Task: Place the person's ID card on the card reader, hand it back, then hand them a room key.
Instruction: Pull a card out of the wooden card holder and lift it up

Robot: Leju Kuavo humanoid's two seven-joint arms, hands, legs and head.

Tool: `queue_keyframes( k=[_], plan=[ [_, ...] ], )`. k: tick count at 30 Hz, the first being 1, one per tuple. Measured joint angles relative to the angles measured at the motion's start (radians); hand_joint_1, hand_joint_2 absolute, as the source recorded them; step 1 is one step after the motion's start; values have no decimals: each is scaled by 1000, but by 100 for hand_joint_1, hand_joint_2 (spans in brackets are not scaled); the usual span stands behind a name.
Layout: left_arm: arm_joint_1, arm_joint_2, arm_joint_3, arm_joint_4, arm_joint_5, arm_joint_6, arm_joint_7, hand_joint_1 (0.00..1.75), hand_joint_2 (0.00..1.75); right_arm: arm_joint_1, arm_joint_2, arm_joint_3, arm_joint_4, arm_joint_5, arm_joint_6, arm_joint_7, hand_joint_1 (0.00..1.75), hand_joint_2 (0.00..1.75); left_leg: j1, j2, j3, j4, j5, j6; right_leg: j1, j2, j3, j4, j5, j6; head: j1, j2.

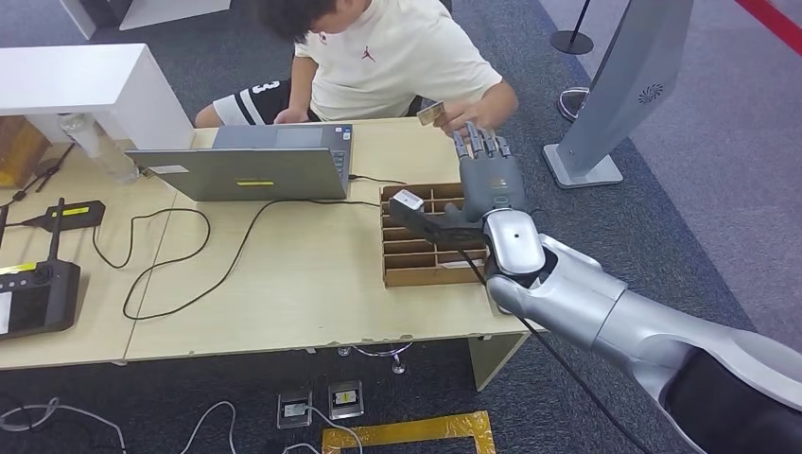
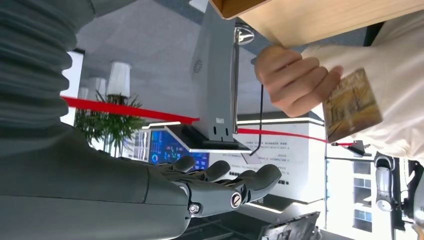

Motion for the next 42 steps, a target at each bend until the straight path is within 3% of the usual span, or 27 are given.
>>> queue_keyframes(
  k=[2,6,10,17,23,27,42],
  plan=[
    [0,0,-1,1,-5,0,-3,0,0,6,1,-7,-1,-46,-63,-9,0,175,0,0,0,0,0,0,0,0,0,0,0,0,0,0],
    [1,0,-1,2,-26,0,-14,0,0,51,-1,-57,-48,-163,-205,-57,0,175,0,0,1,0,0,0,0,1,0,0,0,0,0,0],
    [1,-1,3,3,-47,0,-31,0,0,124,-17,-95,-171,-233,-237,-92,0,175,0,1,2,0,0,0,0,2,0,0,0,0,0,0],
    [6,-2,17,7,-62,0,-46,0,0,235,-54,-117,-386,-247,-202,-106,0,175,1,3,2,0,-1,-1,1,4,0,-1,0,0,0,0],
    [9,-8,38,8,-65,0,-50,0,0,304,-82,-108,-490,-189,-48,-89,0,175,1,3,2,0,-1,-1,1,4,0,-1,0,0,0,0],
    [13,-8,39,8,-66,0,-36,0,0,345,-95,-97,-510,-175,4,-67,0,175,1,3,2,0,-1,-1,1,4,0,-1,0,0,0,0],
    [14,-9,38,4,-91,0,-16,0,0,383,-132,-103,-479,3,-35,-3,0,175,1,3,2,0,-1,-1,1,4,0,-1,0,0,0,0]
  ],
)
